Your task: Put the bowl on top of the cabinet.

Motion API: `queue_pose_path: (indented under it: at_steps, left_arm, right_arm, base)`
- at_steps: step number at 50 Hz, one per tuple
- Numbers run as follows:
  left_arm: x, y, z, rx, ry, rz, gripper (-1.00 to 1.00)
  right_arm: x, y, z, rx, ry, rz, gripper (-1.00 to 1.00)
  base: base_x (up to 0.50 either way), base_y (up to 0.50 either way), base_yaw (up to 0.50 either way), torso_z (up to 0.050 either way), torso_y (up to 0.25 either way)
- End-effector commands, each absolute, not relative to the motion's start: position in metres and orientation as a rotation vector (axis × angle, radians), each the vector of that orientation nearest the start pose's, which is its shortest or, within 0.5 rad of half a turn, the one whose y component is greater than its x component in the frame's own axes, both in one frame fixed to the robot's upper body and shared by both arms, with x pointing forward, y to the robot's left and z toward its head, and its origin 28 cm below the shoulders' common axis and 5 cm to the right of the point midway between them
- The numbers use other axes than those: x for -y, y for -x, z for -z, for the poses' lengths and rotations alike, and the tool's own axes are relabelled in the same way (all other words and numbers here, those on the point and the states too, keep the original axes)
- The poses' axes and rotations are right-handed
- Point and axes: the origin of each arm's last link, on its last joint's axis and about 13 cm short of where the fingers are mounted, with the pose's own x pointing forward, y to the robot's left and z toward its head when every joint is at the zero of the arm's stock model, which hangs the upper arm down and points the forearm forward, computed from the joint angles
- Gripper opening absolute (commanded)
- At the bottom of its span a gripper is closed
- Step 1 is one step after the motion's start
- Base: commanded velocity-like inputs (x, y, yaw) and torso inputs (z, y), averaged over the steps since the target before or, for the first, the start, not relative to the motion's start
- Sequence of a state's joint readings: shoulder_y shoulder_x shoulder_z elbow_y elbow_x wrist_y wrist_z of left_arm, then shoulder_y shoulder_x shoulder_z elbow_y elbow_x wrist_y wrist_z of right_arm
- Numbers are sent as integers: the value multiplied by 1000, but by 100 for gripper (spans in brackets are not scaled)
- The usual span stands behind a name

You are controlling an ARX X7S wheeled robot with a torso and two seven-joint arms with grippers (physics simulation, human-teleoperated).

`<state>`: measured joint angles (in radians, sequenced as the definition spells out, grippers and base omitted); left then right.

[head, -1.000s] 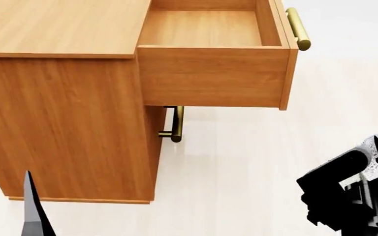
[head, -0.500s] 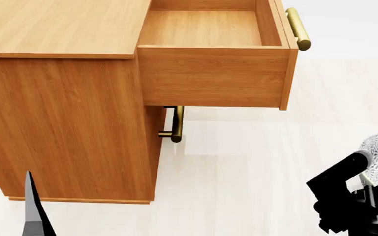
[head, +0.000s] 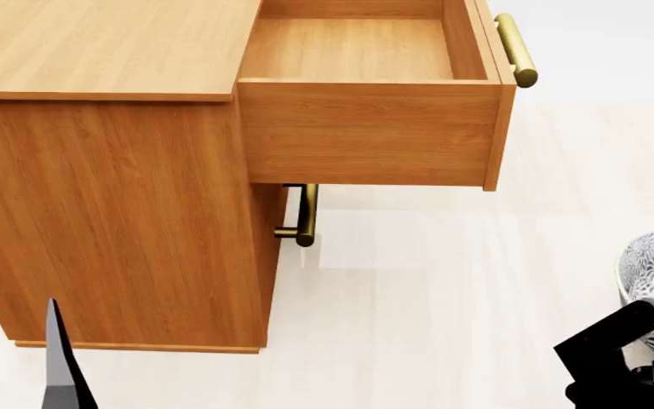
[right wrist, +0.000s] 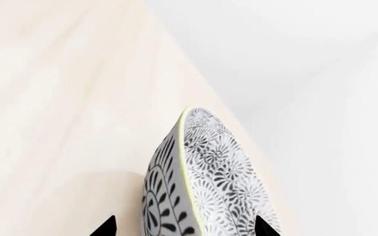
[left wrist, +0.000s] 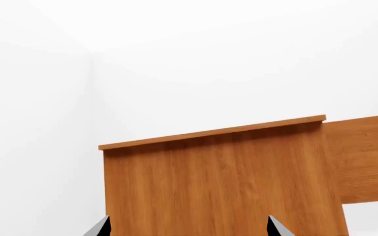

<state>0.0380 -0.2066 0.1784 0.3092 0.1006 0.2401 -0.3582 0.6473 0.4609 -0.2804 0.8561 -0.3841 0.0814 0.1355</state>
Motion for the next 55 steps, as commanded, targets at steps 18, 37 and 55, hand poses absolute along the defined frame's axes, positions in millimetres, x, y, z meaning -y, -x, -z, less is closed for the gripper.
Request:
queue_pose_path:
  at_steps: [18,37,55]
  left_arm:
    - [-207,-197,-82,561,-159,-103,100]
    - [-207,-199,-82,557,-160,-108,100]
    - [-208,-199,-82,557,-160,-112,100]
  right_arm:
    - [265,-314,-25,-305,895,231,100]
    - [255,-319,-15,-306,894,216,100]
    - [255,-320,-17,-299,929,253,-100]
  base:
    - [0,0,0,0,0]
    - [0,0,0,-1,0]
    - [0,0,0,-1,0]
